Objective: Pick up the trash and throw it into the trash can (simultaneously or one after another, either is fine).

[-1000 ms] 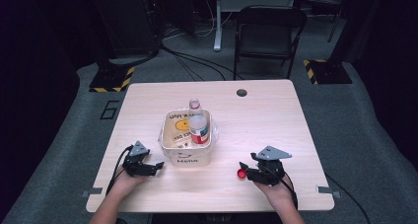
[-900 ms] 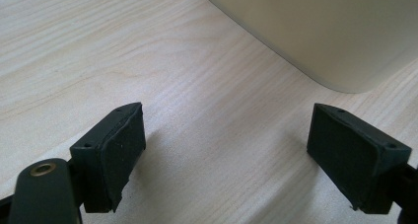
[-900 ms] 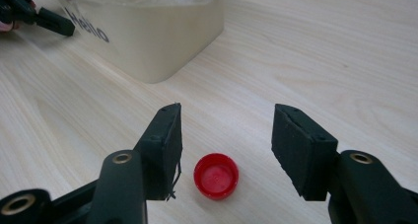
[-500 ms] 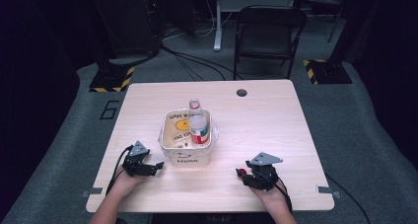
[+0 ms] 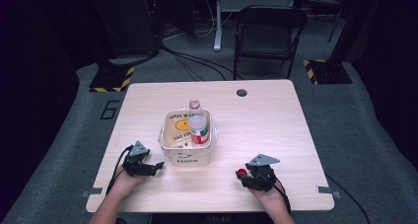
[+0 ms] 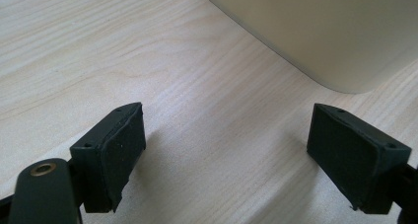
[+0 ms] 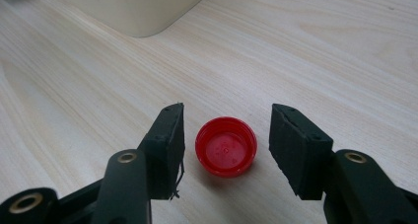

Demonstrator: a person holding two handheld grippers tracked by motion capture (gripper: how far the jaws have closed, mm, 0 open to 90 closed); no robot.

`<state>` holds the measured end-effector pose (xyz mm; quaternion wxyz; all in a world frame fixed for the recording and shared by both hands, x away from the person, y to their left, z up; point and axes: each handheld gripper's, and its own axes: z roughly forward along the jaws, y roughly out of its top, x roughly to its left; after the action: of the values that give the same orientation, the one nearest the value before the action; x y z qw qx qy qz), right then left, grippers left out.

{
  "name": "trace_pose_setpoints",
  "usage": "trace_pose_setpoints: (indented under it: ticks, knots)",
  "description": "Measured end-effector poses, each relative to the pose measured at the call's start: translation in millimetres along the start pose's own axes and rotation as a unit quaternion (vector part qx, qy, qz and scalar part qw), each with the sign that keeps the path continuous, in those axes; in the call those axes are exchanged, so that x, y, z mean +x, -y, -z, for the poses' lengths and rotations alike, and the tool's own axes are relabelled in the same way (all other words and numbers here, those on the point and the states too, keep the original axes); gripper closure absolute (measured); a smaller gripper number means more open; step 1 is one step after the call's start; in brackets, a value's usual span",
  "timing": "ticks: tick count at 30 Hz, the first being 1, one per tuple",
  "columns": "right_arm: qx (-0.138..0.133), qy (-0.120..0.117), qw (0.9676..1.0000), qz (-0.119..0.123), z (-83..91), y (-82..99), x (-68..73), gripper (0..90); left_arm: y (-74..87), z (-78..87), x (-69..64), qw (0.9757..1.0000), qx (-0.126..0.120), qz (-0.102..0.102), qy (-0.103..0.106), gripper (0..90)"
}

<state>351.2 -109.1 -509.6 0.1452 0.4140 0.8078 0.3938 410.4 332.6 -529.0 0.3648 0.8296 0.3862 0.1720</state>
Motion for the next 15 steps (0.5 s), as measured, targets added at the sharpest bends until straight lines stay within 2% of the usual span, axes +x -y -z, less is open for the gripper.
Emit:
trace_pose_setpoints:
  ticks: [15]
  knots:
    - [0.020, 0.002, 0.9998, 0.008, -8.0, 2.8, 0.8, 51.6, 0.1, 0.1, -0.3, 1.0000, 0.001, 0.002, 0.001, 14.7]
